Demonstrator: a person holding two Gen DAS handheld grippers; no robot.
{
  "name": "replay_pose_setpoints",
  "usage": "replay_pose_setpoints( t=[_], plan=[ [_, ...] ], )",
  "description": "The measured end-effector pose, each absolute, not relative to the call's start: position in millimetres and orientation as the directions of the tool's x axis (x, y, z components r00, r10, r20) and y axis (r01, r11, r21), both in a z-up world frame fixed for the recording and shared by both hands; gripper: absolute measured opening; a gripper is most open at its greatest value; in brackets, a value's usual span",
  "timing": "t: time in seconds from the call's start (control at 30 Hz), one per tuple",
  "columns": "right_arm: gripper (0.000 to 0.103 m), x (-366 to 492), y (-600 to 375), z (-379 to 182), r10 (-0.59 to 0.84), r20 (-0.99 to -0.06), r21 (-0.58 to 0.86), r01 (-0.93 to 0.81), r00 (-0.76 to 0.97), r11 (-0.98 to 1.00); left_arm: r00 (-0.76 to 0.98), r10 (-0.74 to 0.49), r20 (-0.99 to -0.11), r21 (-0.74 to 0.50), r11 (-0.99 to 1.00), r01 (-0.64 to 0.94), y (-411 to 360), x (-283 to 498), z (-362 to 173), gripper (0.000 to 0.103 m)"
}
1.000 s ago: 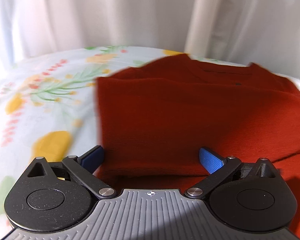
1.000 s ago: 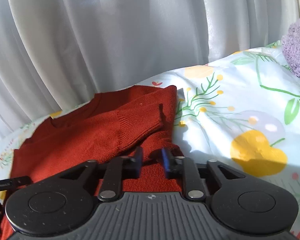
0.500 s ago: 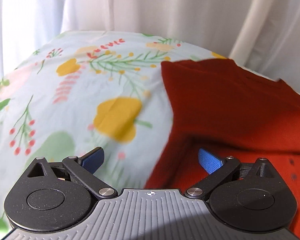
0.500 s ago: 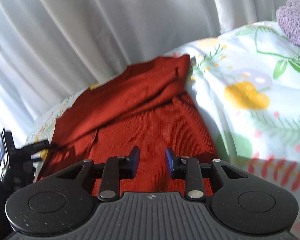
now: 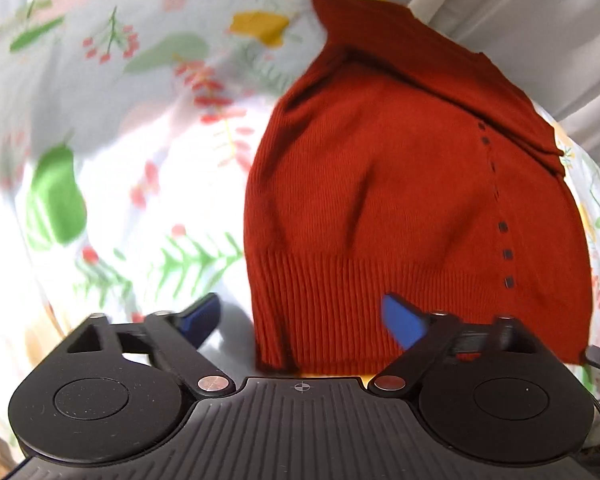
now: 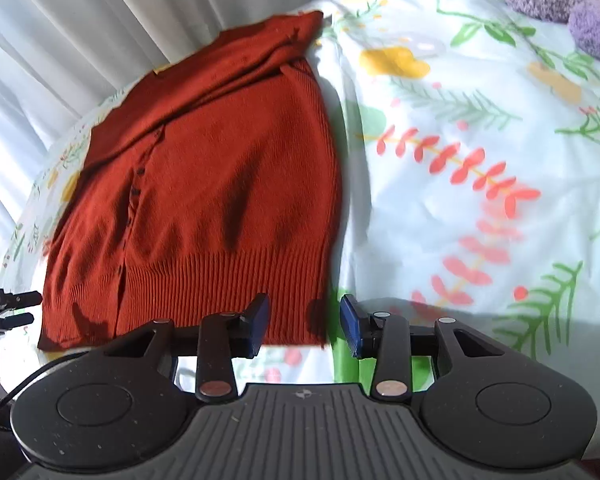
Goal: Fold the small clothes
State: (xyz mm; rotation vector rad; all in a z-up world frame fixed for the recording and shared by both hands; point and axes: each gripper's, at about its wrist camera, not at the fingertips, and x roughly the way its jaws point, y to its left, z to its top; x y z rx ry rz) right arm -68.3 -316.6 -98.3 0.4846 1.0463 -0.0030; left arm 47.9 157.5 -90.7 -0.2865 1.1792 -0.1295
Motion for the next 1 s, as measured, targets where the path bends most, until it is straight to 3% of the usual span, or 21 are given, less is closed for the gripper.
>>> replay_pose_setpoints(
  t=[0.07,0.13,0.2,0.27,0.33,0.4,0.6,0.87,1.0],
  plan=[
    [0.038,-68,-318,-102,0.271,-0.814,0.432,0.223,0.514,0.874,0.390,-0.270,-0.880,-0.315,0.948,-0.053,162,41,-93,0.079],
    [0.037,-66,-318,-104,0.296,-0.805,0.458,0.221,0.515,0.861,0.388,-0.270,-0.881,-0.315,0.947,-0.055,164,37,-92,0.065],
    [0.025,-66,-318,-106,0.299,-0.806,0.461,0.224,0.511,0.859,0.383,-0.288,-0.878,-0.333,0.941,-0.056,167,35,-91,0.053],
    [0.011,-66,-318,-105,0.299,-0.805,0.458,0.217,0.512,0.862,0.387,-0.291,-0.875,-0.337,0.940,-0.056,169,29,-91,0.048],
    [0.007,-66,-319,-103,0.300,-0.801,0.462,0.214,0.518,0.861,0.380,-0.285,-0.880,-0.330,0.942,-0.057,170,31,-91,0.023],
    [0.005,-67,-319,-100,0.306,-0.791,0.469,0.205,0.529,0.859,0.363,-0.286,-0.887,-0.334,0.940,-0.074,171,32,-93,0.011],
    [0.004,-69,-327,-90,0.341,-0.745,0.531,0.200,0.573,0.823,0.420,-0.330,-0.845,-0.389,0.919,-0.061,177,30,-79,0.008],
    [0.003,-63,-349,-58,0.392,-0.603,0.659,0.157,0.695,0.736,0.629,-0.456,-0.630,-0.586,0.810,0.001,195,48,-4,0.008],
    [0.003,-51,-357,-42,0.391,-0.538,0.696,0.132,0.747,0.706,0.673,-0.469,-0.572,-0.600,0.799,0.048,189,67,12,0.007]
  ],
)
